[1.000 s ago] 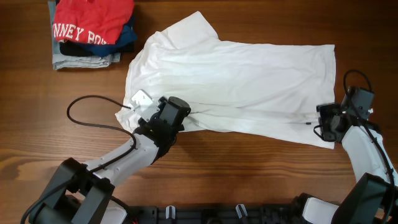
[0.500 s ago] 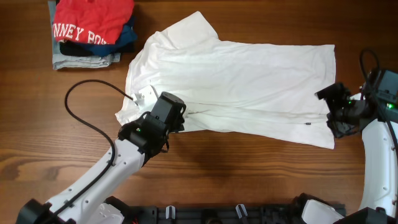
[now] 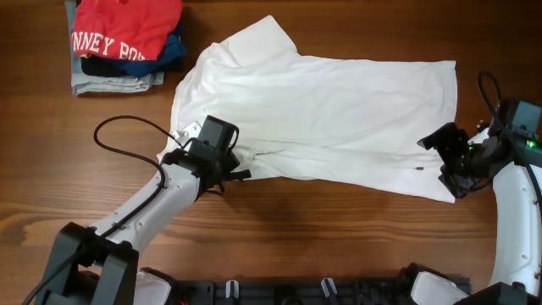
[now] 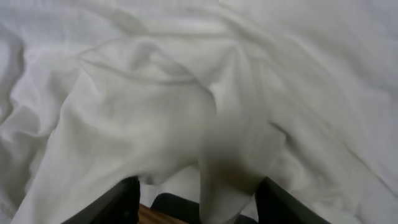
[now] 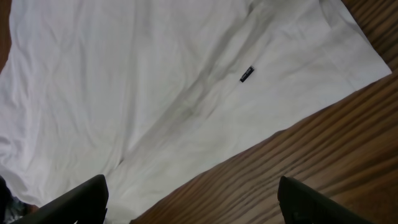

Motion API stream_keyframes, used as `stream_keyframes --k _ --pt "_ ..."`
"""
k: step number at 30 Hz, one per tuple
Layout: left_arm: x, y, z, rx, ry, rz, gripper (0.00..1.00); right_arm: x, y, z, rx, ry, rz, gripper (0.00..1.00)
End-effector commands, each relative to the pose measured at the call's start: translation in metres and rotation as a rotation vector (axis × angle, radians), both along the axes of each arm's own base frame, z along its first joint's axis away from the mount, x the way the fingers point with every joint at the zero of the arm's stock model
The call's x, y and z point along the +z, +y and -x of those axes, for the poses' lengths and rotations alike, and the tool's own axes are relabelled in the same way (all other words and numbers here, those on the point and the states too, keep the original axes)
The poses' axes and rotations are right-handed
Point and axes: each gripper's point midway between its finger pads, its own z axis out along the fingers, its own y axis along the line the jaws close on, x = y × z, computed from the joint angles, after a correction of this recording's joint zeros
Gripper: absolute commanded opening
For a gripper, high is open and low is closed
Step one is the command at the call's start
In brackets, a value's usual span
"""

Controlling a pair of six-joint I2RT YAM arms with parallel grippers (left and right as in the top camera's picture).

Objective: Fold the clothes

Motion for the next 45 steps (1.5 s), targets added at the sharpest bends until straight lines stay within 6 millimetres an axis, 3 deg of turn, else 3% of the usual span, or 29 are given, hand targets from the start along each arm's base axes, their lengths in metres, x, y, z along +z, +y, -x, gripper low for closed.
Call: stream_keyframes --k 1,6,11,14,15,17,19,21,26,28,29,31,32,33,36,39,43,45 --pt "0.0 -0.001 -0.003 -0.027 -0.006 -0.001 0.55 -0.003 -0.002 0.002 0.018 0.005 0.026 0.88" --pt "0.004 -0.005 -0.012 -0.059 -0.047 0.005 0.41 -0.004 -0.005 0.004 0.014 0.016 0.041 0.88" --pt "0.008 -0.008 -0.019 -0.057 -0.077 0.015 0.22 -0.005 -0.004 0.005 0.014 0.02 0.04 0.88" --pt "0.008 -0.008 -0.02 -0.057 -0.081 0.015 0.04 -0.005 -0.004 0.005 0.017 0.02 0.04 0.87" --pt "0.01 -0.009 -0.022 -0.057 -0.095 0.021 0.04 -0.005 -0.004 0.005 0.017 0.02 0.04 0.87" --pt "0.027 -0.014 -0.033 -0.058 -0.151 0.042 0.04 -0.005 -0.004 0.005 0.023 0.021 0.042 0.87" --pt "0.066 -0.025 -0.058 -0.094 -0.262 0.064 0.04 -0.005 -0.004 0.005 0.035 0.019 0.046 0.87" --pt "0.087 -0.031 -0.074 -0.091 -0.333 0.091 0.04 -0.004 -0.004 0.004 0.035 0.013 0.048 0.87" --pt "0.106 -0.034 -0.107 -0.051 -0.487 0.106 0.04 -0.004 -0.005 0.003 0.035 0.012 0.048 0.87" --pt "0.098 -0.027 -0.115 -0.018 -0.501 0.063 0.16 -0.004 -0.005 0.004 0.035 0.013 0.048 0.87" --pt "0.083 -0.02 -0.121 0.011 -0.491 0.012 0.26 -0.004 -0.004 0.004 0.038 0.015 0.048 0.87" --pt "0.065 -0.014 -0.123 0.024 -0.458 -0.023 0.62 -0.005 -0.004 0.005 0.039 0.019 0.046 0.87" --pt "0.058 -0.012 -0.123 0.027 -0.443 -0.033 0.85 -0.005 -0.004 0.006 0.039 0.023 0.044 0.87" --pt "0.052 -0.008 -0.121 0.03 -0.419 -0.043 0.94 -0.005 -0.003 0.006 0.041 0.023 0.045 0.87" --pt "0.058 -0.007 -0.108 0.014 -0.383 -0.034 0.93 -0.005 -0.003 0.007 0.042 0.025 0.044 0.87" --pt "0.061 -0.029 -0.085 -0.076 -0.296 0.09 0.9 -0.005 -0.003 0.007 0.042 0.025 0.044 0.87" --pt "0.039 -0.055 -0.06 -0.147 -0.141 0.23 0.8 -0.005 -0.002 0.006 0.038 0.024 0.038 0.87" --pt "0.02 -0.055 -0.043 -0.082 -0.03 0.265 0.76 -0.004 -0.001 0.006 0.042 0.021 0.029 0.87"
